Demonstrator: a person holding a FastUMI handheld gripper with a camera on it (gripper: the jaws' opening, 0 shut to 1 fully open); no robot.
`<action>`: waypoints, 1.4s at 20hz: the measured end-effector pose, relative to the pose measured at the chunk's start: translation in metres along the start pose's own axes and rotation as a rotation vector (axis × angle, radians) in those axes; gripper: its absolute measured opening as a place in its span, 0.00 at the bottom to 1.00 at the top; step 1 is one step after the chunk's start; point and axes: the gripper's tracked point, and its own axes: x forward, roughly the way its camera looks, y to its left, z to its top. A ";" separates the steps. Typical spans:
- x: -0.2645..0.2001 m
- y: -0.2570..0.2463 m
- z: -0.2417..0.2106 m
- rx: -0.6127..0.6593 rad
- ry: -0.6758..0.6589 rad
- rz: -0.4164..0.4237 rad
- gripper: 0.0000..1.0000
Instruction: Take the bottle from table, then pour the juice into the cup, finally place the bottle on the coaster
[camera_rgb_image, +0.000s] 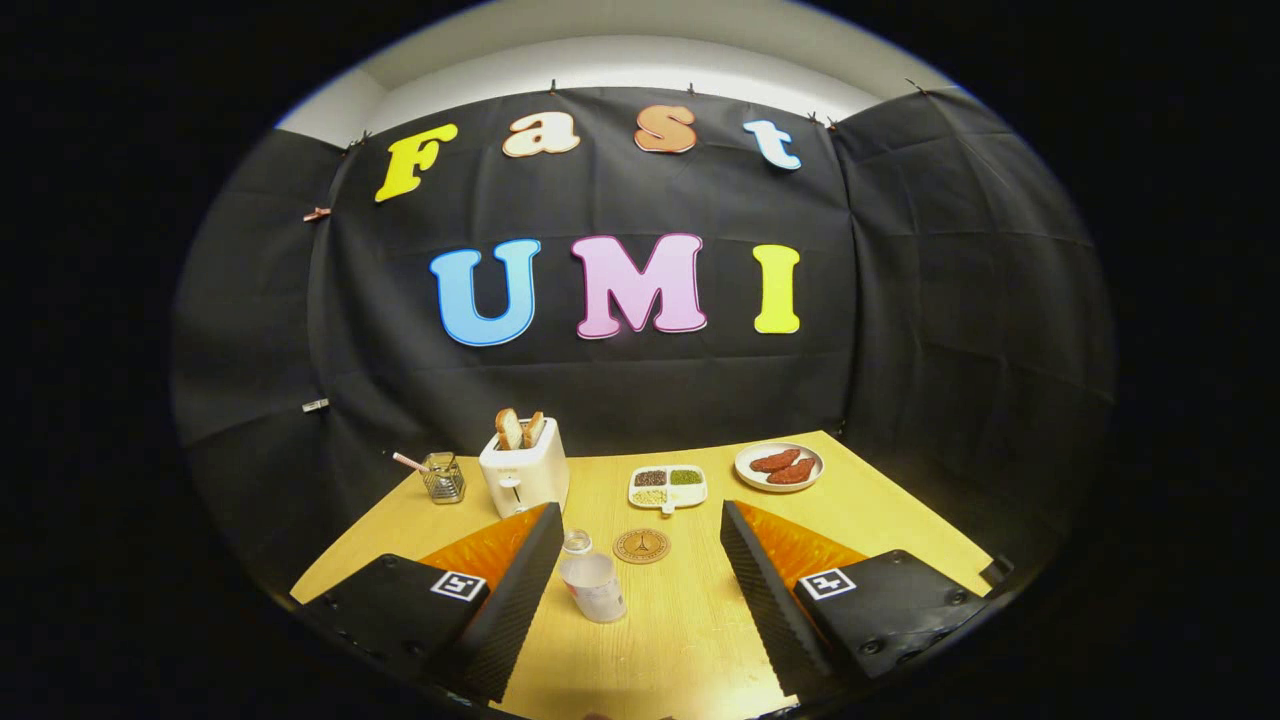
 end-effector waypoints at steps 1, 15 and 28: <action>0.002 0.003 -0.004 0.006 -0.005 -0.008 0.97; 0.063 0.047 -0.102 -0.089 -0.009 -0.056 1.00; 0.130 0.050 -0.166 -0.180 0.053 -0.062 0.97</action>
